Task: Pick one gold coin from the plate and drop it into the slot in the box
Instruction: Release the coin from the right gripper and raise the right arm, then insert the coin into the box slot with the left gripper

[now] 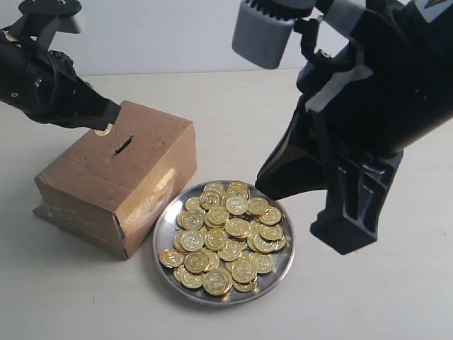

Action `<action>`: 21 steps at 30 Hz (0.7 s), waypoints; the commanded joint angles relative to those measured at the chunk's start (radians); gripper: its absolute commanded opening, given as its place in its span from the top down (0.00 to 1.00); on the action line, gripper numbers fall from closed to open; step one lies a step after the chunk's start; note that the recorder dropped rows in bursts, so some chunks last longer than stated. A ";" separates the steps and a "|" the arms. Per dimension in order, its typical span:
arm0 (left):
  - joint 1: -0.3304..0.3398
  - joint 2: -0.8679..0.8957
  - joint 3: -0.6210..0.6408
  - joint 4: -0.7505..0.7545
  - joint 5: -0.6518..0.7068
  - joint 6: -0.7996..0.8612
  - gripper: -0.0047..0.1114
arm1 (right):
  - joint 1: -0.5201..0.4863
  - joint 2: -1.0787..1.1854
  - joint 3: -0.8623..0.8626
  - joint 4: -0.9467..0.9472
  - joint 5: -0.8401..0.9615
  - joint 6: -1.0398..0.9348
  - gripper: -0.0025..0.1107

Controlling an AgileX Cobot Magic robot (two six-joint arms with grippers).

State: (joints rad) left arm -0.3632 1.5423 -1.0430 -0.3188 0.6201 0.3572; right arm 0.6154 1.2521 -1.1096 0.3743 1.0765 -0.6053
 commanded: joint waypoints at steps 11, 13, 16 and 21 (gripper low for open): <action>-0.055 0.084 -0.004 0.027 -0.103 -0.024 0.96 | 0.001 -0.007 -0.003 0.011 0.002 0.007 0.98; -0.058 0.093 -0.004 0.027 -0.108 -0.024 0.96 | 0.001 -0.007 -0.003 0.011 0.002 0.007 0.98; -0.058 0.101 -0.004 0.116 -0.108 -0.087 0.96 | 0.001 -0.007 -0.003 0.016 0.009 0.006 0.98; -0.058 0.115 -0.004 0.140 -0.112 -0.106 0.96 | 0.001 -0.007 -0.003 0.016 0.009 0.006 0.98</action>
State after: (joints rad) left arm -0.4171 1.6551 -1.0430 -0.1837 0.5202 0.2619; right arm 0.6154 1.2521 -1.1096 0.3817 1.0825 -0.6053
